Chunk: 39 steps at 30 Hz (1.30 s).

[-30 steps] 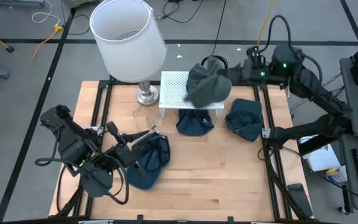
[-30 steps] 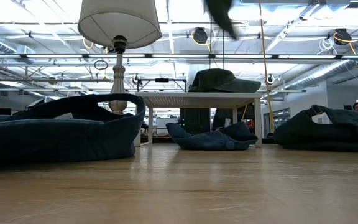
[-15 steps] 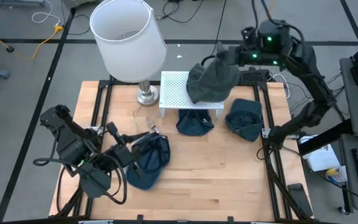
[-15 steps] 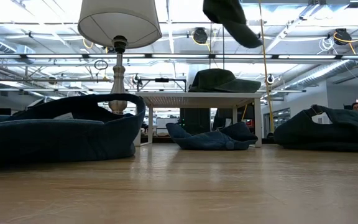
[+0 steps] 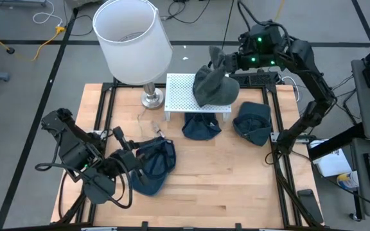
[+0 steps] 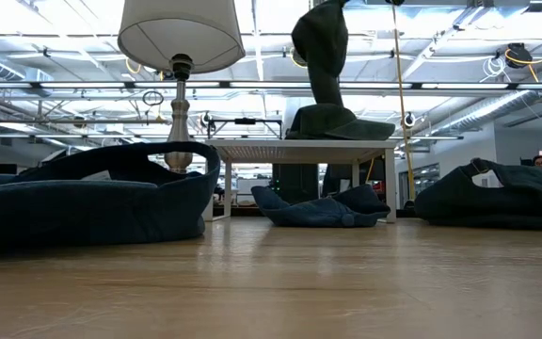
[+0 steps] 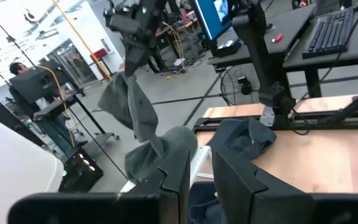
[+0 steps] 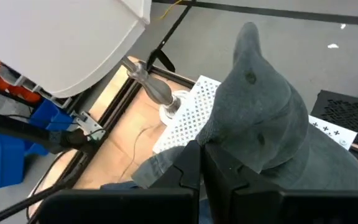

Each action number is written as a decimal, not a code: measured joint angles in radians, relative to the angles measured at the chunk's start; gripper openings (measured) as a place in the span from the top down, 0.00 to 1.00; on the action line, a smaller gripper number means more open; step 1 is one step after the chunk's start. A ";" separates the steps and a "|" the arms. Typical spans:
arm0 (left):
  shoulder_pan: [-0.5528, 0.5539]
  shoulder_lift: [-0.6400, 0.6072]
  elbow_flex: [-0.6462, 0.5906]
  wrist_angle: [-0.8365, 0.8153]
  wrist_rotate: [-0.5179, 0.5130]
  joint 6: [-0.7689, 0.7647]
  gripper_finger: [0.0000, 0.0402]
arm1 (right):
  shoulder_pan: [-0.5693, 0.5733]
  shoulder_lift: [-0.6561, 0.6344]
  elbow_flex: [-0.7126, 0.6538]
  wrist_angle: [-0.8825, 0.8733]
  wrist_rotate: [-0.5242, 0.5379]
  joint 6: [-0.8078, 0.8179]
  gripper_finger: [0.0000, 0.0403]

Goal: Pick & Place hat
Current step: Stack the gray cap on the gray caps on the shelf

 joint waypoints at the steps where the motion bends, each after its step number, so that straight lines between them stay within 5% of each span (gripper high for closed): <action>1: 0.000 0.000 0.000 -0.013 0.007 -0.013 0.82 | 0.000 -0.008 0.000 0.002 0.001 -0.004 1.00; 13: 0.005 0.000 0.000 -0.107 0.040 -0.124 0.82 | -0.055 -0.092 0.005 -0.067 0.032 -0.056 1.00; 18: 0.019 0.000 0.000 -0.101 0.041 -0.124 0.82 | -0.057 -0.052 -0.001 -0.106 0.105 -0.106 1.00; 32: 0.057 0.000 0.000 -0.099 0.221 -0.138 0.82 | -0.048 0.112 -0.060 -0.053 0.024 -0.116 1.00; 39: 0.061 0.000 0.000 -0.099 0.229 -0.155 0.82 | -0.043 0.156 -0.060 0.063 0.065 -0.078 1.00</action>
